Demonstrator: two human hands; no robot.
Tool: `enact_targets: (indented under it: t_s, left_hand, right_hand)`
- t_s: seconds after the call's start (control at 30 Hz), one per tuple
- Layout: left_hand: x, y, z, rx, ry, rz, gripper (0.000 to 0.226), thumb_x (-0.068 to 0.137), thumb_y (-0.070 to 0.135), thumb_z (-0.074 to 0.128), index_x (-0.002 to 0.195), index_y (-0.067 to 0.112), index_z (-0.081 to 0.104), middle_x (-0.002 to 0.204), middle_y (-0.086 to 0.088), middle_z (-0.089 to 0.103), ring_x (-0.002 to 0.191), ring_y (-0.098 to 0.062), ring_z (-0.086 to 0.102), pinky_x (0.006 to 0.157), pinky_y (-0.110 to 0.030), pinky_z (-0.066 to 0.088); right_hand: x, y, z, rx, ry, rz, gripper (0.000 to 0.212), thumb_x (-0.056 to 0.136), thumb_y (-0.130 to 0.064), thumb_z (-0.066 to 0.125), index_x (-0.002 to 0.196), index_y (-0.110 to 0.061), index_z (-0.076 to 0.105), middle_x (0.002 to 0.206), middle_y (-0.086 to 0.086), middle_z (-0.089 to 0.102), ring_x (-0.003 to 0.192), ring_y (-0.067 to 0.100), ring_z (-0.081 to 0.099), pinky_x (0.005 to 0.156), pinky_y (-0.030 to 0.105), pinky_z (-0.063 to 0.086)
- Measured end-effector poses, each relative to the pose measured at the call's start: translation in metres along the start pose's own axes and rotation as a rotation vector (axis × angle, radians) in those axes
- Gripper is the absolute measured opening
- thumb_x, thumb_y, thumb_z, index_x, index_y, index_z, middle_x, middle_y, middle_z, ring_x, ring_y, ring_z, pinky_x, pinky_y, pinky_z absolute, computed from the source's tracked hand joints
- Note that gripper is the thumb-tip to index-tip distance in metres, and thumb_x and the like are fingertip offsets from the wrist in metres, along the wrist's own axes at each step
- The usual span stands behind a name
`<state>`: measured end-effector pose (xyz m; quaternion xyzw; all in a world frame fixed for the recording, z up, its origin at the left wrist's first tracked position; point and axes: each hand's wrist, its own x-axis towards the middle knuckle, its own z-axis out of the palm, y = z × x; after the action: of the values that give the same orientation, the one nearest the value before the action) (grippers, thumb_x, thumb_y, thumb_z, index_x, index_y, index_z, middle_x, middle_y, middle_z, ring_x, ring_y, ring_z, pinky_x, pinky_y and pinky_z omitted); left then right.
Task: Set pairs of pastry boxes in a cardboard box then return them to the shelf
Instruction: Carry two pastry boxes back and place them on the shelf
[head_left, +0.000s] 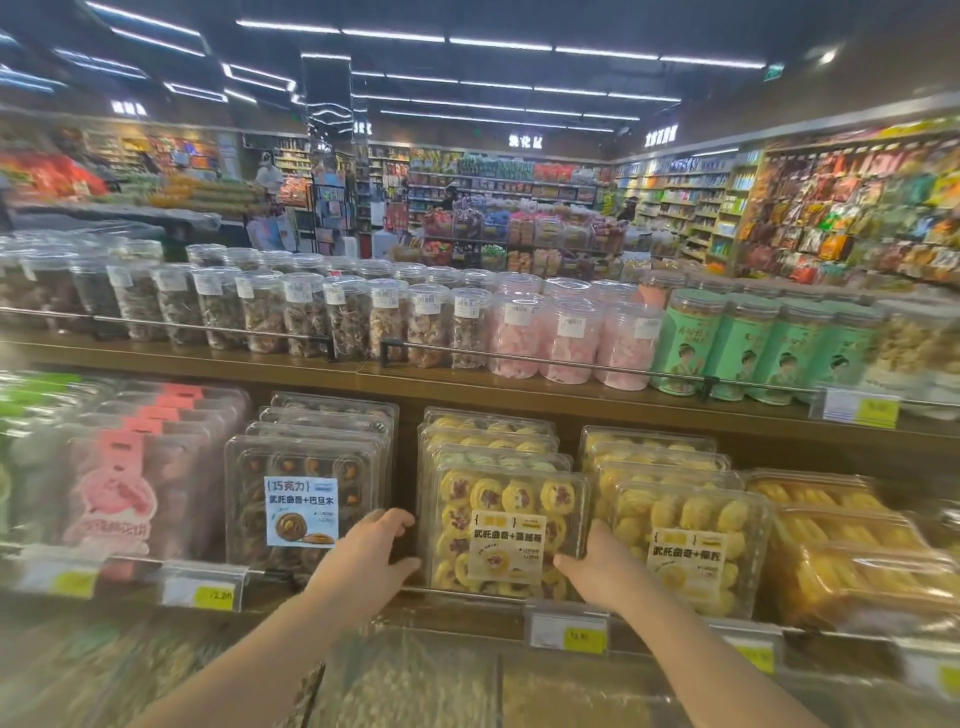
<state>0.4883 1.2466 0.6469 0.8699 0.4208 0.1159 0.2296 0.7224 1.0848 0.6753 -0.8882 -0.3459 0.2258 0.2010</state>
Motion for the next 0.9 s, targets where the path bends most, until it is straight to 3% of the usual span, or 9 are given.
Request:
enact_targets:
  t_s: [0.13, 0.23, 0.33, 0.4, 0.47, 0.53, 0.63, 0.83, 0.9]
  left_hand:
    - [-0.020, 0.000, -0.035, 0.131, -0.034, 0.012, 0.053, 0.094, 0.044, 0.067, 0.143, 0.031, 0.050, 0.135, 0.009, 0.058, 0.114, -0.011, 0.059, 0.098, -0.034, 0.053]
    - [-0.038, -0.007, -0.055, 0.187, -0.019, 0.003, 0.050, 0.093, 0.047, 0.066, 0.139, 0.033, 0.052, 0.135, 0.012, 0.058, 0.112, -0.012, 0.059, 0.096, -0.036, 0.053]
    - [-0.056, -0.021, -0.074, 0.228, 0.026, -0.007, 0.052, 0.093, 0.052, 0.063, 0.141, 0.037, 0.050, 0.143, 0.015, 0.054, 0.123, -0.012, 0.057, 0.101, -0.036, 0.049]
    - [-0.064, -0.033, -0.086, 0.235, 0.037, -0.019, 0.054, 0.093, 0.051, 0.062, 0.143, 0.038, 0.048, 0.146, 0.015, 0.053, 0.127, -0.012, 0.056, 0.101, -0.036, 0.048]
    - [-0.071, -0.048, -0.098, 0.238, 0.039, -0.010, 0.050, 0.092, 0.052, 0.062, 0.139, 0.039, 0.051, 0.141, 0.018, 0.054, 0.115, -0.009, 0.059, 0.092, -0.032, 0.050]
    - [-0.077, -0.064, -0.112, 0.238, 0.041, 0.003, 0.044, 0.091, 0.054, 0.062, 0.132, 0.042, 0.054, 0.136, 0.022, 0.054, 0.107, -0.006, 0.059, 0.087, -0.032, 0.050]
    - [-0.082, -0.086, -0.127, 0.226, 0.045, 0.016, 0.047, 0.087, 0.056, 0.061, 0.132, 0.044, 0.053, 0.134, 0.022, 0.053, 0.118, -0.007, 0.059, 0.098, -0.037, 0.051]
    - [-0.083, -0.149, -0.161, 0.164, 0.002, 0.068, 0.054, 0.089, 0.052, 0.064, 0.139, 0.037, 0.053, 0.124, 0.012, 0.059, 0.110, -0.010, 0.059, 0.092, -0.032, 0.050]
    - [-0.079, -0.169, -0.171, 0.152, -0.010, 0.081, 0.058, 0.087, 0.056, 0.062, 0.140, 0.034, 0.053, 0.130, 0.009, 0.061, 0.115, -0.012, 0.059, 0.095, -0.033, 0.050]
  right_hand:
    - [-0.024, -0.015, -0.011, -0.117, -0.023, -0.083, 0.071, 0.098, -0.039, 0.060, 0.155, -0.011, 0.028, 0.143, 0.009, 0.057, 0.125, 0.027, 0.058, 0.099, 0.036, 0.050]
    - [-0.038, -0.032, -0.022, -0.200, -0.017, -0.151, 0.060, 0.102, -0.038, 0.053, 0.152, -0.011, 0.036, 0.130, 0.006, 0.063, 0.102, 0.018, 0.065, 0.076, 0.027, 0.052]
    - [-0.047, -0.049, -0.028, -0.211, 0.029, -0.203, 0.063, 0.100, -0.045, 0.051, 0.154, -0.016, 0.035, 0.139, 0.005, 0.059, 0.101, 0.016, 0.066, 0.084, 0.033, 0.056]
    - [-0.053, -0.061, -0.029, -0.201, 0.060, -0.262, 0.062, 0.099, -0.047, 0.053, 0.152, -0.017, 0.038, 0.129, 0.003, 0.064, 0.083, 0.011, 0.064, 0.075, 0.033, 0.058]
    - [-0.060, -0.072, -0.025, -0.201, 0.084, -0.278, 0.064, 0.098, -0.049, 0.054, 0.151, -0.017, 0.038, 0.125, 0.003, 0.065, 0.077, 0.010, 0.062, 0.068, 0.029, 0.055]
    - [-0.066, -0.083, -0.015, -0.232, 0.098, -0.276, 0.067, 0.096, -0.052, 0.053, 0.151, -0.017, 0.038, 0.134, 0.003, 0.061, 0.095, 0.014, 0.066, 0.080, 0.033, 0.057]
    - [-0.072, -0.097, 0.003, -0.206, 0.073, -0.244, 0.074, 0.096, -0.051, 0.055, 0.157, -0.017, 0.032, 0.153, 0.005, 0.048, 0.126, 0.021, 0.058, 0.101, 0.038, 0.052]
    - [-0.082, -0.154, 0.052, -0.158, 0.083, -0.193, 0.078, 0.095, -0.053, 0.058, 0.158, -0.016, 0.031, 0.152, 0.007, 0.050, 0.116, 0.022, 0.062, 0.090, 0.032, 0.052]
    - [-0.082, -0.176, 0.067, -0.123, 0.081, -0.172, 0.079, 0.095, -0.054, 0.059, 0.158, -0.016, 0.032, 0.154, 0.008, 0.048, 0.126, 0.024, 0.059, 0.100, 0.035, 0.051]
